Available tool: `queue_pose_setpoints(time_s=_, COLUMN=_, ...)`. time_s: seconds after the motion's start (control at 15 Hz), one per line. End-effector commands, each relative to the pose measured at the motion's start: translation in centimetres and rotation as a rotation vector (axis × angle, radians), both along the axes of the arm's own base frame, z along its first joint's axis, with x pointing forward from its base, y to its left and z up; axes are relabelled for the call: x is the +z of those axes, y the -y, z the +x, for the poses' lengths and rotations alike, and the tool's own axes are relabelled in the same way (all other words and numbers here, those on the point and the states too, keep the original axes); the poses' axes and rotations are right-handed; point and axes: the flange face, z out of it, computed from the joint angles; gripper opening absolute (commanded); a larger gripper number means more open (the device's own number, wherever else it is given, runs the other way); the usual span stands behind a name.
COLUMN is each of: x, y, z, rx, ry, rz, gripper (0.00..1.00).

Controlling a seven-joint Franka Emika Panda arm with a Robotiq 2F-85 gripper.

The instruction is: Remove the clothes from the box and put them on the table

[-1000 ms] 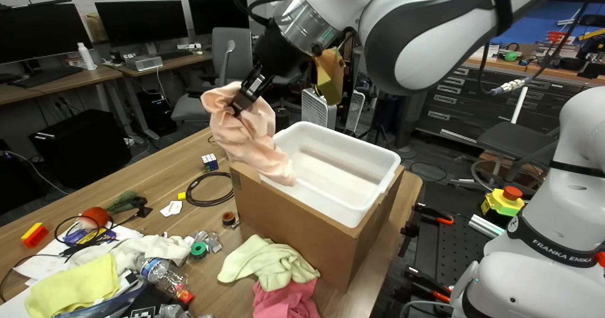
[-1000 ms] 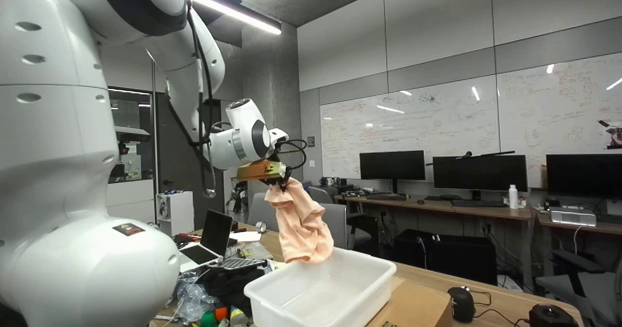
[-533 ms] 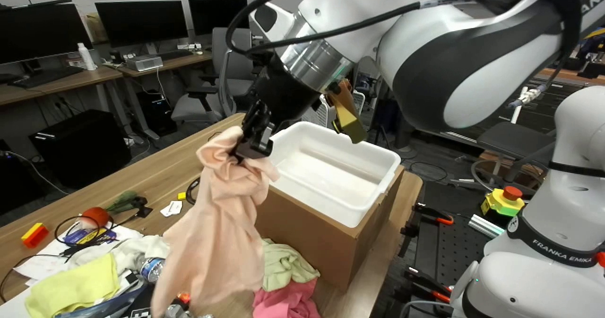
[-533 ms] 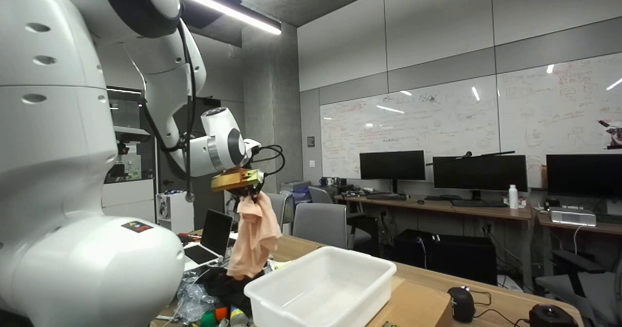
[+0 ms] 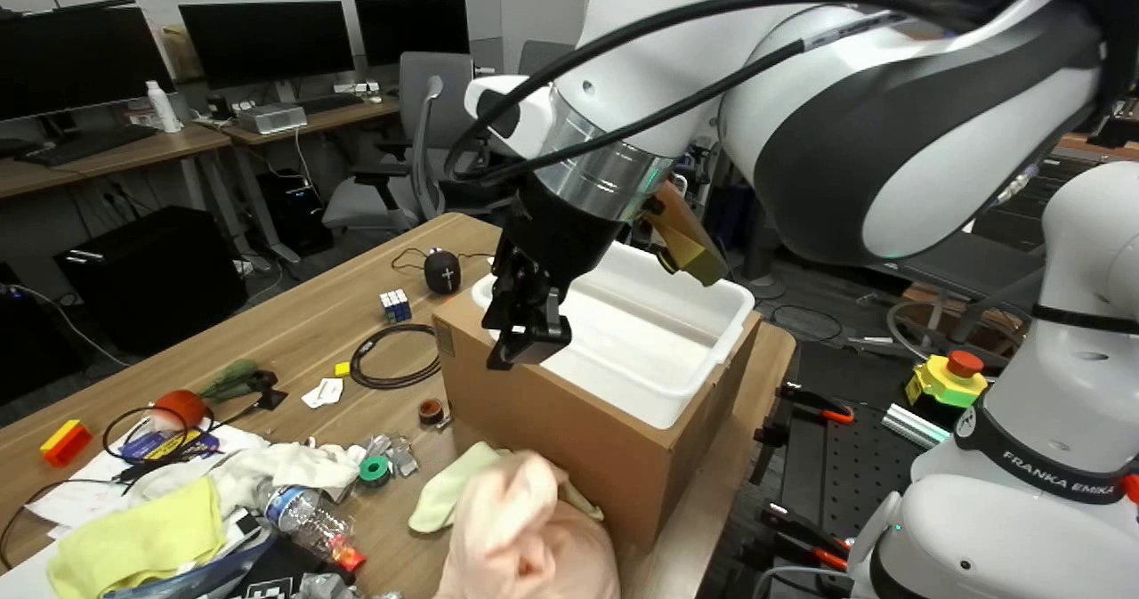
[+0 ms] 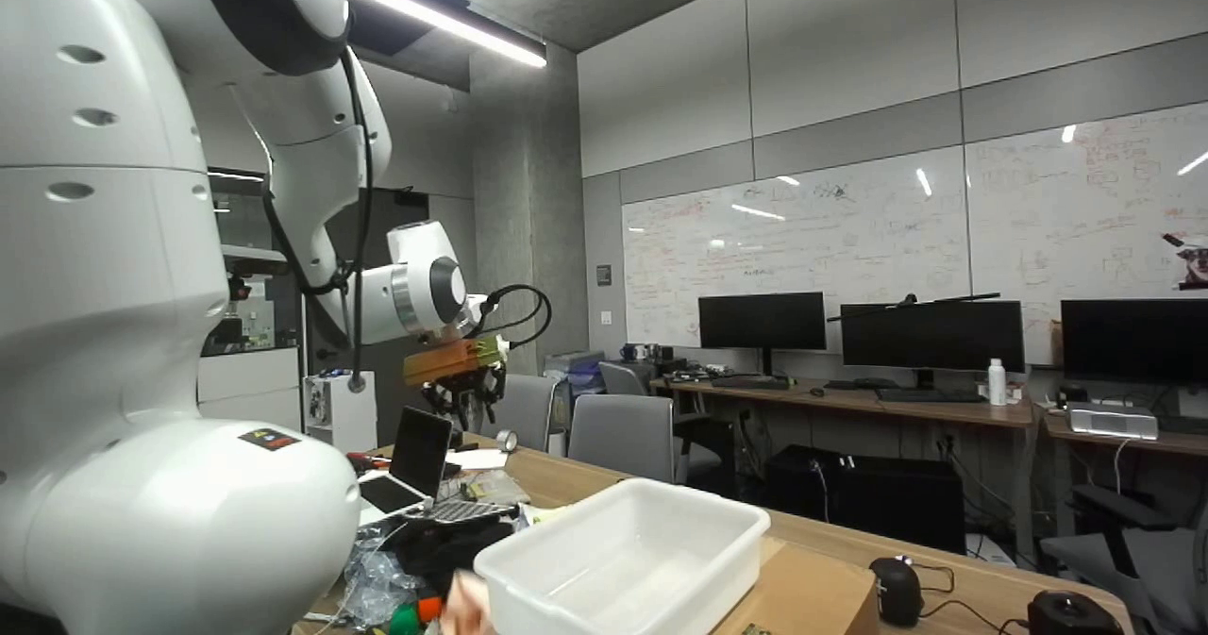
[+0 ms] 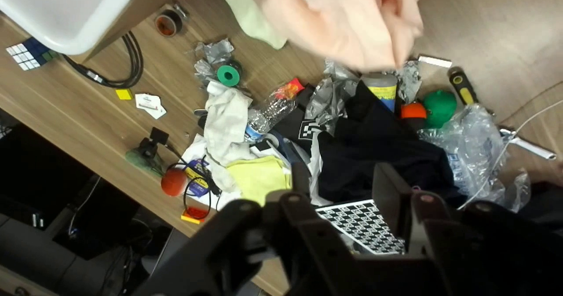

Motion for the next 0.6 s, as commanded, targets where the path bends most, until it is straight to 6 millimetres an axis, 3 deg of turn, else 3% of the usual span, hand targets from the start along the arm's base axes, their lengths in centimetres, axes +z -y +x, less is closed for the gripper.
queue_pose_setpoints(time_s=0.0, x=1.0, y=0.9, z=0.2, rx=0.030, ry=0.001, rz=-0.043, gripper=0.77)
queue_pose_setpoints(time_s=0.2, x=1.6, y=2.6, z=1.1, rx=-0.002, ry=0.026, rz=-0.070, gripper=1.00)
queue_pose_setpoints(time_s=0.33, x=2.7, y=5.0, z=2.3, rx=-0.069, ry=0.050, rz=-0.070, gripper=1.00)
queue_pose_setpoints(time_s=0.53, x=4.0, y=10.4, z=4.4, rx=-0.197, ry=0.109, rz=-0.084, gripper=1.00)
